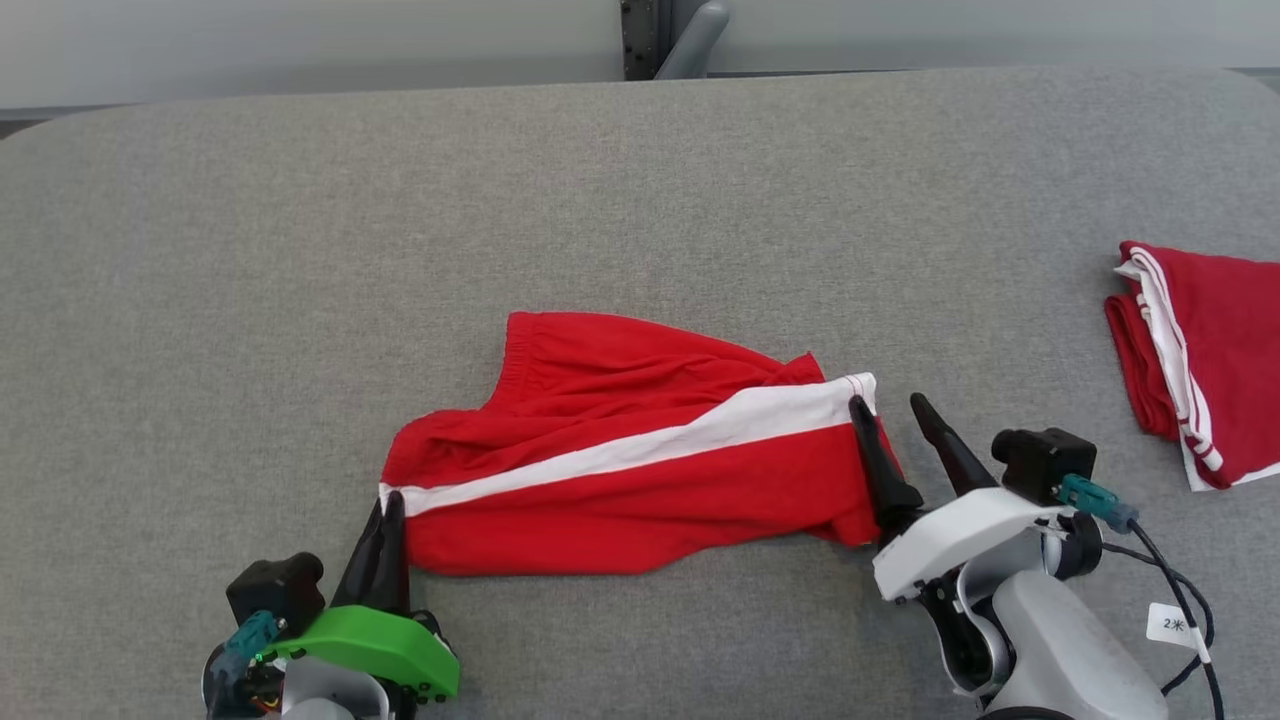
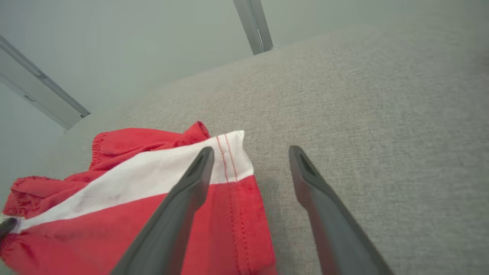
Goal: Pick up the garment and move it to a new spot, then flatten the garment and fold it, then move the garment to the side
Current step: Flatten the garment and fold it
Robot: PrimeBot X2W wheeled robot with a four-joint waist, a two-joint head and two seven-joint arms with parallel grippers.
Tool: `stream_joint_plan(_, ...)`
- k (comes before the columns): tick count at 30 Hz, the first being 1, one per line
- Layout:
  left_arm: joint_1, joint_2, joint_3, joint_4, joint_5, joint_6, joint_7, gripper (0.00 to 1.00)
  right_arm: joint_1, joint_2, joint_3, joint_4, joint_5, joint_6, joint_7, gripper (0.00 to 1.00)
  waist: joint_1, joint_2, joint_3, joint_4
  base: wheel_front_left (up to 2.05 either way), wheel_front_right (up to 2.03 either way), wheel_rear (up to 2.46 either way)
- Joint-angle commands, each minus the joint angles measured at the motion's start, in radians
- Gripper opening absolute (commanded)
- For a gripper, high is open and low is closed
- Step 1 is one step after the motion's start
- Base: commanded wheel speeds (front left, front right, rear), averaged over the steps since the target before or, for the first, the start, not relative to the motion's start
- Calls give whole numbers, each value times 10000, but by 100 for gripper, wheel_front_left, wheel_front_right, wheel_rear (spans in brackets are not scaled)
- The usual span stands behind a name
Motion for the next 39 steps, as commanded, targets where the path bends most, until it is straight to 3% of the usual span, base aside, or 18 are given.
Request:
stream_joint_plan(1,-160,30,-19,-32,80,-40,5,0,-249,-252,327,194,492,-19,3,100,0,-1,340,292,0,0,0)
stream_joint_plan(15,-386,32,-214,-65,-36,7,5,0,-859,-972,1754,69,1875,-13,3,100,0,-1,657,366,0,0,0)
stream_joint_plan(17,-367,32,-224,-71,-45,14,5,0,-779,-1008,1831,-41,1941,-13,3,88,0,-1,641,354,0,0,0)
stream_joint_plan(20,-348,32,-225,-70,-59,20,5,0,-674,-1015,1916,-103,2047,-13,3,83,0,-1,619,343,0,0,0)
stream_joint_plan(21,-343,32,-225,-56,-48,19,5,0,-650,-1047,1968,-117,2046,-13,2,77,0,-1,608,337,0,0,0)
stream_joint_plan(22,-336,32,-227,-29,-46,12,5,0,-632,-1079,2041,-104,2116,-13,3,57,0,-1,588,330,0,0,0)
stream_joint_plan(26,-381,32,-237,18,-19,-5,5,0,-727,-1105,2110,-48,2178,-13,3,44,0,-1,580,332,0,0,0)
stream_joint_plan(28,-383,32,-221,47,7,-17,5,0,-770,-1099,2161,6,2228,-13,3,25,0,-1,553,332,0,0,0)
stream_joint_plan(29,-371,32,-204,63,21,-25,5,0,-787,-1100,2171,29,2238,-13,2,2,0,-1,517,327,0,0,0)
stream_joint_plan(39,-824,68,126,-616,698,-232,5,0,-904,-1082,1278,-1307,2200,-13,3,0,0,-1,-737,-66,0,0,0)
